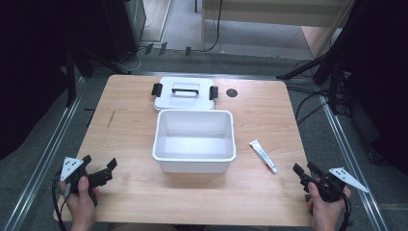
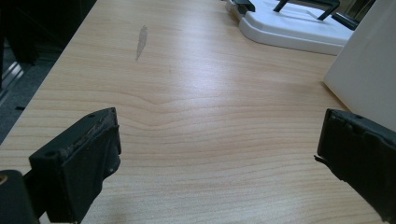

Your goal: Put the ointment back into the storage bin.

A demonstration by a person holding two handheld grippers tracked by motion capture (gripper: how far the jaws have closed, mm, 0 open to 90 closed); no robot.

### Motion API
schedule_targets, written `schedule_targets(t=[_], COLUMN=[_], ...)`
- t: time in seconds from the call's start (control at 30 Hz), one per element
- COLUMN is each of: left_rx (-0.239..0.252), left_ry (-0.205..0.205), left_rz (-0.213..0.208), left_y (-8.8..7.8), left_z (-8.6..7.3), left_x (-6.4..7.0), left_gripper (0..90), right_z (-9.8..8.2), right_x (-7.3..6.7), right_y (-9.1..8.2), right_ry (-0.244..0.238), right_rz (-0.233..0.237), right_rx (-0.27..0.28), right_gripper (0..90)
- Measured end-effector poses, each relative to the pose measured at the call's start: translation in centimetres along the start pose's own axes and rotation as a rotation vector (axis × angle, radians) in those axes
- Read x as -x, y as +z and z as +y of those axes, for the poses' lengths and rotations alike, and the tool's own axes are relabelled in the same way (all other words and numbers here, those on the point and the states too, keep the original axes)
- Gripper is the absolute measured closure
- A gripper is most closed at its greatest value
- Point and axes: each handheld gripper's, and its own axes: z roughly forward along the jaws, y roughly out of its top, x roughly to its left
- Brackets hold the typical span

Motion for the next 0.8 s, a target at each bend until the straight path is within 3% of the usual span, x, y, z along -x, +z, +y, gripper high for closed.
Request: schedule_targets(t=[0.07,0.17,0.2,0.23,0.27,0.3,0.33,0.37,0.4,0.47,0.5,0.53,0.6,0.67,0.7,0.77,0.8], left_rx=[-0.004,-0.003,-0.002,-0.003,-0.003,-0.003,-0.003,-0.003,-0.003,-0.004,-0.006,-0.006,-0.008,-0.006,-0.006,-0.006,-0.006], left_ry=[0.003,0.012,0.014,0.016,0.017,0.017,0.015,0.015,0.013,0.014,0.016,0.016,0.017,0.016,0.016,0.016,0.016], left_rz=[0.002,0.002,0.004,0.005,0.004,0.004,0.003,0.003,0.003,0.002,0.002,0.001,0.001,-0.001,-0.001,-0.001,-0.001], left_y=[0.0,0.0,0.0,0.0,0.0,0.0,0.0,0.0,0.0,0.0,0.0,0.0,0.0,0.0,0.0,0.0,0.0], left_z=[0.0,0.0,0.0,0.0,0.0,0.0,0.0,0.0,0.0,0.0,0.0,0.0,0.0,0.0,0.0,0.0,0.0], left_x=[0.0,0.1,0.1,0.2,0.2,0.2,0.1,0.1,0.1,0.1,0.1,0.1,0.1,0.1,0.1,0.1,0.1], left_gripper=[0.1,0.1,0.1,0.1,0.1,0.1,0.1,0.1,0.1,0.1,0.1,0.1,0.1,0.1,0.2,0.1,0.1], right_z=[0.1,0.4,0.8,0.8,1.4,1.4,1.9,1.9,2.5,3.0,3.0,3.6,3.9,5.3,5.3,6.1,6.8], right_x=[-0.2,-1.2,-1.8,-1.8,-2.3,-2.3,-2.8,-2.8,-3.2,-3.7,-3.7,-4.2,-4.4,-5.5,-5.5,-6.2,-6.8], right_y=[0.2,0.9,1.2,1.2,1.5,1.5,1.8,1.8,2.2,2.7,2.7,3.3,3.5,4.2,4.2,4.7,5.3], right_ry=[-0.015,-0.082,-0.110,-0.110,-0.137,-0.137,-0.165,-0.165,-0.192,-0.222,-0.222,-0.249,-0.264,-0.303,-0.303,-0.329,-0.366], right_rz=[-0.006,-0.010,-0.023,-0.023,-0.013,-0.013,-0.013,-0.013,-0.012,-0.014,-0.014,-0.026,-0.028,-0.038,-0.038,-0.035,-0.043], right_rx=[-0.025,-0.109,-0.159,-0.159,-0.205,-0.205,-0.255,-0.255,-0.319,-0.394,-0.394,-0.482,-0.509,-0.647,-0.647,-0.731,-0.814], right_gripper=[32.5,34.4,34.8,34.8,36.4,36.4,36.7,36.7,37.1,36.8,36.8,35.6,35.6,34.9,34.9,34.4,34.1])
